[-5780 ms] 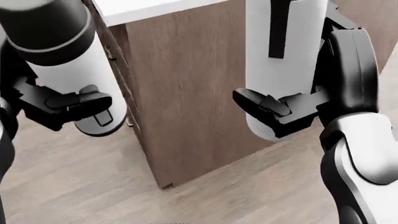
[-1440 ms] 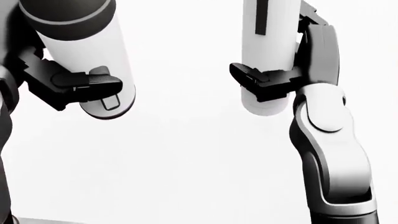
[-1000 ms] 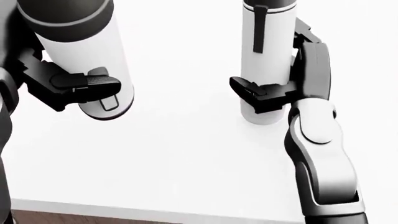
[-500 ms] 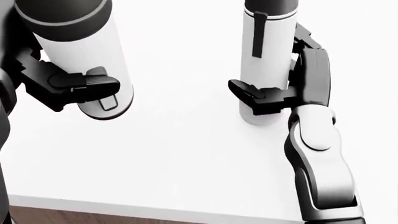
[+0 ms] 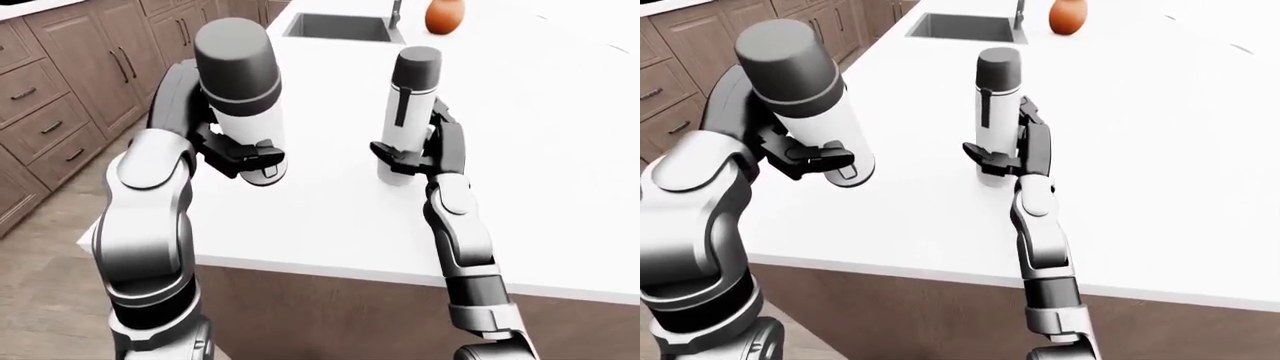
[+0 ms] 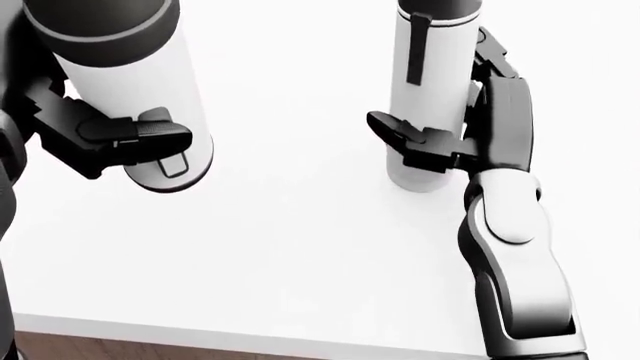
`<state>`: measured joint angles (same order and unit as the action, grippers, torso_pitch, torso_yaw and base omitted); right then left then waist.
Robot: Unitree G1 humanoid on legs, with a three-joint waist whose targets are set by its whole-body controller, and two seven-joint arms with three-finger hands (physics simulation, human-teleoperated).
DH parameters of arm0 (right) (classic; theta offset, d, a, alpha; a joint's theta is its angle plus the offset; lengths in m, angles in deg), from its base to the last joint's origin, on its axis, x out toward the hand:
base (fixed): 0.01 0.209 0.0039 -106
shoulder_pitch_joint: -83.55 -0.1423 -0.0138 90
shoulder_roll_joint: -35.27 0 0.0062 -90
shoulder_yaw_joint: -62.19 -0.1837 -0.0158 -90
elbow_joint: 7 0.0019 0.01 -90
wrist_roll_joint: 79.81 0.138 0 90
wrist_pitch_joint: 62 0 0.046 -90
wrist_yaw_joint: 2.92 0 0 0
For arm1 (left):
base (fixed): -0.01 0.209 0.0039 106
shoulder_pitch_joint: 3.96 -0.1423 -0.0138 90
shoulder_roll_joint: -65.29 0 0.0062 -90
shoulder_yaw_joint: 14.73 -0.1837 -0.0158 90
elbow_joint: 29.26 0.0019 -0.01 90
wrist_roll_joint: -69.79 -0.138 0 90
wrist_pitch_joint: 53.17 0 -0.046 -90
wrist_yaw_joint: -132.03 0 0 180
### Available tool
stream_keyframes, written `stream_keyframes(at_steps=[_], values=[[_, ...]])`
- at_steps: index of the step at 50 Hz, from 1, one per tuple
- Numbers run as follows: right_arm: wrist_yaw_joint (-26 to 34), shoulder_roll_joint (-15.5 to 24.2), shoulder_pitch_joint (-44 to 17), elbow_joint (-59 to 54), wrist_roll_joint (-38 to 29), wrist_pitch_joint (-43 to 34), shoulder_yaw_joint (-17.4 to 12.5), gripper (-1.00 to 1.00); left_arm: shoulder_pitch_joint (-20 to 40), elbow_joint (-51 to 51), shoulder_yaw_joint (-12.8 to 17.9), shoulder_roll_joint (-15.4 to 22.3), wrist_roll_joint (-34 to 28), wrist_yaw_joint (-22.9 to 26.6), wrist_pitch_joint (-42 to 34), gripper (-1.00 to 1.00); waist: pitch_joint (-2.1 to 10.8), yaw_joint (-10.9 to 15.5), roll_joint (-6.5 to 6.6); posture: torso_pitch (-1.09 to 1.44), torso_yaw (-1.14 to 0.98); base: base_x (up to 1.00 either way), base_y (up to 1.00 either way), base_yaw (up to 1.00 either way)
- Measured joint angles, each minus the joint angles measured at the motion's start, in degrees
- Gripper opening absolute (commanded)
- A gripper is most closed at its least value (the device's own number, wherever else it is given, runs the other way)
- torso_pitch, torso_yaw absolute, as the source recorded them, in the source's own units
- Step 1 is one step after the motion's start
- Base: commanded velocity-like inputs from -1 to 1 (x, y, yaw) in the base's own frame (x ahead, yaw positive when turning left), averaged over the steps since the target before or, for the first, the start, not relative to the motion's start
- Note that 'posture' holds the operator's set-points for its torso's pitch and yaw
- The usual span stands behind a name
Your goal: Move the drinks to the dining counter.
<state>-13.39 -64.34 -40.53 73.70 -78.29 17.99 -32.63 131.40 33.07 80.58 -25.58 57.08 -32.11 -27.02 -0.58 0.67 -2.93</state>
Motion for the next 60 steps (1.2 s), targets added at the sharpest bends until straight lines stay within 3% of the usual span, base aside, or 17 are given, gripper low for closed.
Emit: stream_keyframes(at_steps=[4,7,31,40,49,60], values=[[0.0,0.1,0.0,-0.1,0.1,0.1,-0.1,0.70,0.1,-0.3,-0.1,0.0,0.0,0.1,-0.4,-1.00,0.02,0.0,0.03,0.00,0.00,0.00,0.00,0.00],[0.0,0.2,0.5,0.7,0.2,-0.3,-0.3,0.99,0.2,-0.7,-0.1,0.1,-0.1,0.2,-0.7,-1.00,-0.04,0.1,0.07,0.00,0.00,0.00,0.00,0.00],[0.2,2.2,4.2,7.8,1.9,-3.1,-2.2,1.00,-0.1,-1.0,-0.7,-0.6,-1.0,0.6,-0.5,-1.00,-0.54,0.7,0.04,0.00,0.00,0.00,0.00,0.00],[0.6,5.3,10.9,17.2,4.3,-8.2,-7.4,1.00,-0.2,-0.6,-0.6,-0.9,-2.0,0.2,-0.7,-1.00,-1.31,0.4,0.47,0.00,0.00,0.00,0.00,0.00],[1.3,7.0,14.9,22.6,6.8,-9.6,-10.5,1.00,-0.3,-0.3,-1.5,-1.8,-1.8,0.6,0.1,-1.00,-1.02,0.0,1.33,0.00,0.00,0.00,0.00,0.00],[2.5,8.4,20.5,33.8,10.8,-13.6,-16.3,1.00,2.2,4.0,-2.6,-3.6,-2.2,-0.8,1.8,-1.00,-1.15,-0.3,1.02,0.00,0.00,0.00,0.00,0.00]])
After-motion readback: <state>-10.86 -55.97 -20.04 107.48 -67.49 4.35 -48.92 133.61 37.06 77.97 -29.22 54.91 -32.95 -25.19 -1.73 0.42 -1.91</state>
